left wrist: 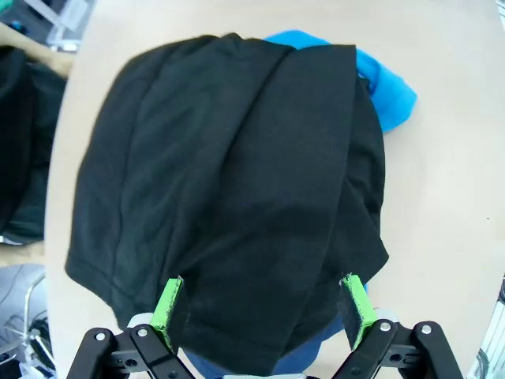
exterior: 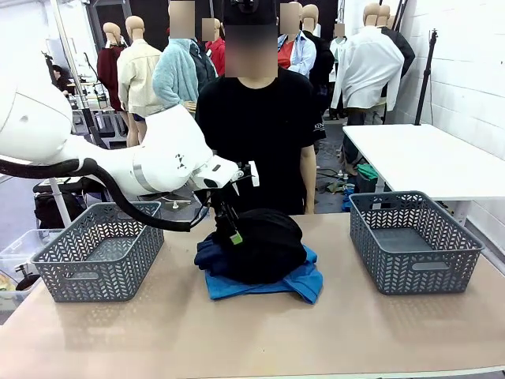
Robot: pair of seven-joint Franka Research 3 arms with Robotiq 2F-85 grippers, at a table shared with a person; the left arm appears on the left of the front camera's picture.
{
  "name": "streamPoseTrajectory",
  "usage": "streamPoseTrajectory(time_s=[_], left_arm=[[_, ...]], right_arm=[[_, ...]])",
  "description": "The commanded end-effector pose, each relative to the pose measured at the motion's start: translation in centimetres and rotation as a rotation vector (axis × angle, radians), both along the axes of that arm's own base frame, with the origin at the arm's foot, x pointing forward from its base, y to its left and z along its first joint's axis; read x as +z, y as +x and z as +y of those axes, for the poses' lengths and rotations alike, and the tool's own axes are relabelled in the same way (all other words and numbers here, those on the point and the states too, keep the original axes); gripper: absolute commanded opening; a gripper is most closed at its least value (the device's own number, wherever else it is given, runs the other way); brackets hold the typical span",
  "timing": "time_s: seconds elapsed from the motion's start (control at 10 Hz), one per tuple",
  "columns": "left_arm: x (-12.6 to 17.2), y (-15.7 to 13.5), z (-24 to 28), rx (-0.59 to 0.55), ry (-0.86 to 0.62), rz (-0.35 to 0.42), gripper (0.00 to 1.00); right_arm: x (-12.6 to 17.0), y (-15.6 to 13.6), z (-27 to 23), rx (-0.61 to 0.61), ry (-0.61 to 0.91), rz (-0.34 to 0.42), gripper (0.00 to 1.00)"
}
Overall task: Sort the tops and bottoms.
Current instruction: Lift clothes from the center of the table with your left hand.
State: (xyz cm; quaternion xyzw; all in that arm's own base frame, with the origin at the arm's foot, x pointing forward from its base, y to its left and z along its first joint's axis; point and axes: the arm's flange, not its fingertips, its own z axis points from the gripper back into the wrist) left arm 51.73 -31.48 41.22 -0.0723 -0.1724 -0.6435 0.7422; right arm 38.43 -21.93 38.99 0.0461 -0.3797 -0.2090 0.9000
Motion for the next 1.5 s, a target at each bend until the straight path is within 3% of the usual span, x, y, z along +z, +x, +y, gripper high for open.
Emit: streamPoseTrajectory(time_s=[0.0, 0.3, 0.8, 1.4], left_arm=[[0.1, 1.1, 0.2, 0.014, 0.04, 0.037, 1.0], [-1.0, 1.4, -0.1, 0.004, 0.051, 0.02, 1.0], [-0.9, 1.4, 0.1, -0.009, 0.029, 0.008, 0.02], [-0.4, 0.8, 0.1, -0.029, -0.002, 0.04, 0.0]], right_arm=[[0.3, 0.0, 0.2, -0.006, 0.002, 0.009, 1.0], [0.3, 0.0, 0.2, -0.006, 0.002, 0.009, 1.0], [0.3, 0.0, 0.2, -0.006, 0.002, 0.009, 1.0], [0.3, 0.0, 0.2, -0.006, 0.002, 0.009, 1.0]])
